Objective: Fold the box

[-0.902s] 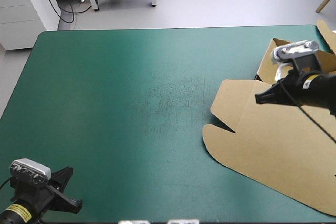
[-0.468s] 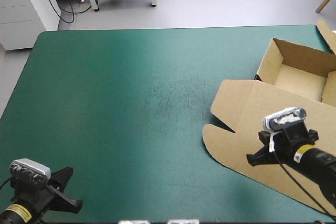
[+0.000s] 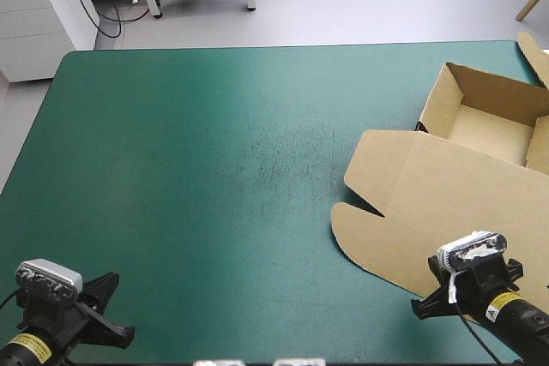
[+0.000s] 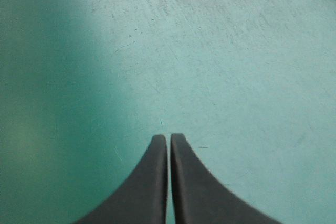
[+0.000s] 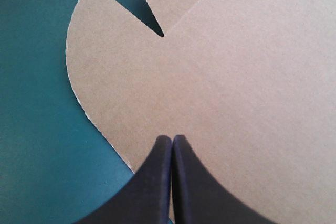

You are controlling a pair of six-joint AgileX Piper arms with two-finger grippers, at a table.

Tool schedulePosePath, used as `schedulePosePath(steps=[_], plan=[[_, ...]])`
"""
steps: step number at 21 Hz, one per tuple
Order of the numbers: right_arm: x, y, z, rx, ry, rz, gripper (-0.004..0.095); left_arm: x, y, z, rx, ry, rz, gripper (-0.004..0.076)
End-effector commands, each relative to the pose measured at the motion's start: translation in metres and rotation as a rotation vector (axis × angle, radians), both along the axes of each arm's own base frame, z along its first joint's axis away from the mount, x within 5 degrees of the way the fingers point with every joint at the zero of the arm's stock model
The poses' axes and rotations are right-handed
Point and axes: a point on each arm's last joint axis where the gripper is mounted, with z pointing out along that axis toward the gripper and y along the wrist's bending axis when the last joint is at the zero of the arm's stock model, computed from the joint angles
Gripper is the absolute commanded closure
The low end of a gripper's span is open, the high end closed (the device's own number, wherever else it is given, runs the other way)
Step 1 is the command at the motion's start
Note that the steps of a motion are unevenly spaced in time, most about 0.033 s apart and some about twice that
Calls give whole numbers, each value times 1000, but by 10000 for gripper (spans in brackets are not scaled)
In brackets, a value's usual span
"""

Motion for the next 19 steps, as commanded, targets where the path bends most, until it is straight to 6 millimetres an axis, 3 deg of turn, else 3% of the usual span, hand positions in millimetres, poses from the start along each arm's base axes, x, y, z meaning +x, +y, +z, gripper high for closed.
schedulePosePath(steps=[1, 19], plan=[[4, 1, 10, 30, -95, -4, 924, 3, -2, 12, -45, -65, -9, 731], [4, 1, 9, 38, -90, -10, 924, 3, -2, 13, -53, -63, -4, 731]])
